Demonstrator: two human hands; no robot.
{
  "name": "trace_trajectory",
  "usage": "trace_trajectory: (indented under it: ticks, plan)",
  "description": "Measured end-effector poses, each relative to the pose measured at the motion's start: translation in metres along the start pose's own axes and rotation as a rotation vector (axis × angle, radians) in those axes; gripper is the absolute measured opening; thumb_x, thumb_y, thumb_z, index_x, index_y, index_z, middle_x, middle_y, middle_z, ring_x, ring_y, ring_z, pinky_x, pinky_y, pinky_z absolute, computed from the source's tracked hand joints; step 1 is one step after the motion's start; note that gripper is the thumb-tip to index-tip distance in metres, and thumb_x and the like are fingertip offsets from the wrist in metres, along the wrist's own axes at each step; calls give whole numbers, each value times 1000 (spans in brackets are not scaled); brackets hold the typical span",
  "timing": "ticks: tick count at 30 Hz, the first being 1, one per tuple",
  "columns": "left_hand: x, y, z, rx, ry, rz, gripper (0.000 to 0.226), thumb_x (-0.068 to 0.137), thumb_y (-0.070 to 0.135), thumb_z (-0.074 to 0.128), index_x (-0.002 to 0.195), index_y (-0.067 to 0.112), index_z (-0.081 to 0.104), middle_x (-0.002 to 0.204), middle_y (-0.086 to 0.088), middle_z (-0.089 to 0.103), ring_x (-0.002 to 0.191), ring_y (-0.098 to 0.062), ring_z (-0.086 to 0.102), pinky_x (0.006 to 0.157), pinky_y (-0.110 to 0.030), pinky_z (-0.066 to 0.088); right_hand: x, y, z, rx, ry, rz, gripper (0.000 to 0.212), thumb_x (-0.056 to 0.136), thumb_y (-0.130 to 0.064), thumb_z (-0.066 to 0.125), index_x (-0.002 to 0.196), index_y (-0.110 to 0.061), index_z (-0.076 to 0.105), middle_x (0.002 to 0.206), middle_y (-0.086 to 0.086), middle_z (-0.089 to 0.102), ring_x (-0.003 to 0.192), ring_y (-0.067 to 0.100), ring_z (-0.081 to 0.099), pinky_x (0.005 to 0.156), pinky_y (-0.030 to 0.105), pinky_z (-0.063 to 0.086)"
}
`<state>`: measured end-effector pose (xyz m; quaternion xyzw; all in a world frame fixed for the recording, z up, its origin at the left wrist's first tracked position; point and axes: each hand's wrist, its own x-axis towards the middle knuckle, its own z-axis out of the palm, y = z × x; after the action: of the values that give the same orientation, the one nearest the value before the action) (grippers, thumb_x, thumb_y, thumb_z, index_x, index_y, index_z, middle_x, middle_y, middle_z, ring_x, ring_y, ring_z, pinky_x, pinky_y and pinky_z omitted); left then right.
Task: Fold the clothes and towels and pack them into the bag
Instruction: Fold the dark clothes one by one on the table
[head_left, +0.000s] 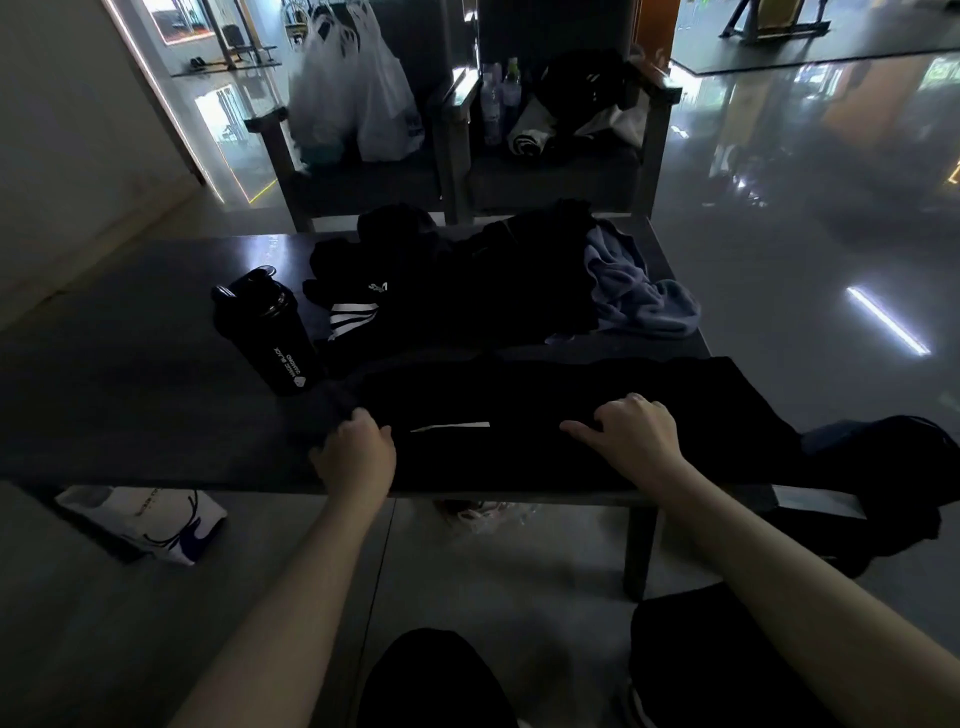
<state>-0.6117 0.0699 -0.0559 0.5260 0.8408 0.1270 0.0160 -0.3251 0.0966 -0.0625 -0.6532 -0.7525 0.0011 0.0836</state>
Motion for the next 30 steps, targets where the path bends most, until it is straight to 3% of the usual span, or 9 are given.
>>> trace_trajectory:
  ticks: [3,6,9,13,15,19,23,27,30]
  plan:
    - [-11,11,13,17,137,309,36,95,31,49,124,10,54,128,-10,53,120,-30,48,97,-47,36,3,2,5,16,-45,23,61,87,-68,38,71,-16,63,77,-1,67,79,18,62,79,33,40]
    - [-27,37,22,22,-31,623,56,97,45,22,142,19,41,151,3,36,142,-19,26,115,-44,16,6,1,2,45,-113,54,61,85,-70,39,72,-15,63,76,0,66,75,18,62,79,33,41]
    - [-35,46,36,33,-285,545,55,101,48,19,151,25,19,160,8,11,147,-14,2,119,-42,-1,1,-2,1,-69,15,75,54,85,-65,46,81,-14,64,85,3,66,84,22,61,79,36,40]
    - [-39,41,43,69,-266,503,56,101,48,19,152,26,11,160,9,3,147,-14,-2,119,-41,0,-24,-9,13,-22,394,-111,29,80,-39,67,93,-13,67,99,8,64,91,28,62,82,43,47]
    - [-38,42,43,69,-289,490,58,101,50,17,153,26,9,160,9,1,147,-13,-3,119,-41,-1,-38,-6,21,41,280,-197,42,89,-43,41,114,-19,65,119,4,64,112,26,59,99,48,40]
    - [-33,39,38,71,-334,450,61,100,52,15,153,24,5,161,7,-2,147,-13,-5,119,-39,-2,-45,17,22,-24,-90,-181,78,81,-60,-4,147,-32,26,155,-9,26,145,18,16,116,45,4]
    - [-34,39,32,144,-309,380,61,100,50,14,153,22,3,161,4,-4,147,-17,-7,119,-42,-3,-42,20,19,-61,-122,-141,85,75,-62,-13,150,-33,16,158,-11,15,147,15,4,116,43,-2]
    - [-57,70,32,150,-160,648,59,99,49,15,153,25,9,161,7,1,148,-18,-4,117,-46,-1,-45,17,20,-32,-135,-122,86,74,-59,-16,150,-32,13,158,-11,12,147,14,2,117,43,-3]
    - [-69,88,40,53,-332,689,58,100,51,18,153,28,9,160,10,3,148,-14,-3,117,-41,-2,-46,21,16,-50,-117,-86,84,77,-56,-16,149,-30,19,157,-10,17,147,16,6,116,45,-3]
